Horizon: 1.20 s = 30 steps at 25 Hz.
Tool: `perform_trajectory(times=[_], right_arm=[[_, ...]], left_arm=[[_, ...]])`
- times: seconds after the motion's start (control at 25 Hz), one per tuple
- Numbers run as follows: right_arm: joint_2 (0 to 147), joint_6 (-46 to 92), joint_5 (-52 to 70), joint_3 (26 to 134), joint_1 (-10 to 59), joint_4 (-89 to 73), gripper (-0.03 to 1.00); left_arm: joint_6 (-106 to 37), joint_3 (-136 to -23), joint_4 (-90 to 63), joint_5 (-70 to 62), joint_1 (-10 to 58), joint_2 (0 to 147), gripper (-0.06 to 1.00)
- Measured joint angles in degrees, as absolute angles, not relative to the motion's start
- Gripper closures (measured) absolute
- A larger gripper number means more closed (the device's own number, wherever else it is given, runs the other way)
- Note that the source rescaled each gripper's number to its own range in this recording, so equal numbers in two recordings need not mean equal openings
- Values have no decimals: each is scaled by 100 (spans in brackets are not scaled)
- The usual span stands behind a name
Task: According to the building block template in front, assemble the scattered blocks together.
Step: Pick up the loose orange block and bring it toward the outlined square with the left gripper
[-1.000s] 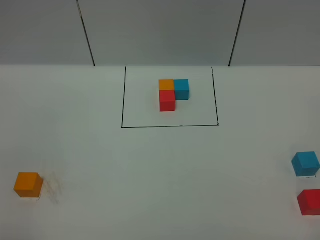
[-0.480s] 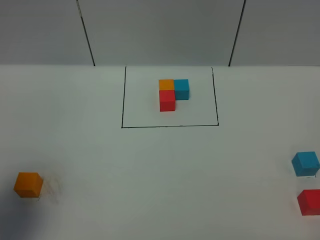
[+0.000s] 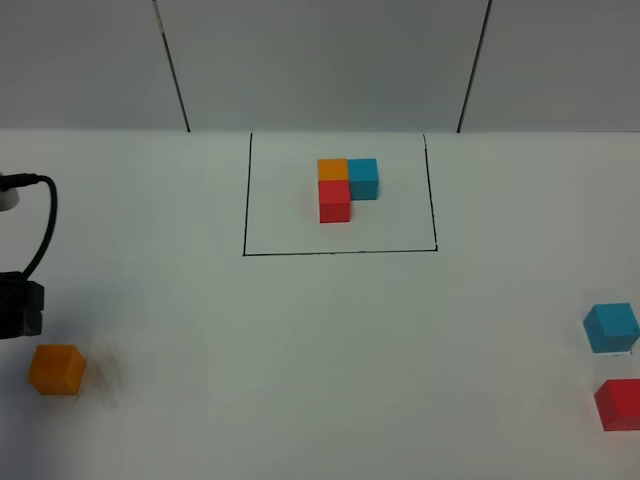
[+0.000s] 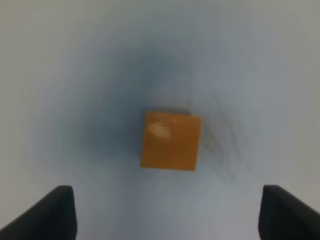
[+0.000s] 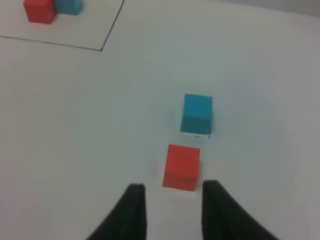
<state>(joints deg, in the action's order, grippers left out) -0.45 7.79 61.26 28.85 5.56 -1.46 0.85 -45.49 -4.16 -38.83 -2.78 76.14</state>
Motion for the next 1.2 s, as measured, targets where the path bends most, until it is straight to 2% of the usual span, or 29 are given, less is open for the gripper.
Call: perform_trajectory(times=[0.56, 0.8, 1.2], right_arm=[[-45, 774, 6126, 2885, 556, -146, 97], [-45, 774, 6126, 2885, 556, -146, 97], [-45, 778, 6126, 2885, 556, -146, 97]], left_arm=[[0, -4553, -567, -3104, -278, 9140, 32], [-478, -4553, -1024, -2881, -278, 9640, 32], [-510, -4553, -1082, -2641, -278, 9979, 33]])
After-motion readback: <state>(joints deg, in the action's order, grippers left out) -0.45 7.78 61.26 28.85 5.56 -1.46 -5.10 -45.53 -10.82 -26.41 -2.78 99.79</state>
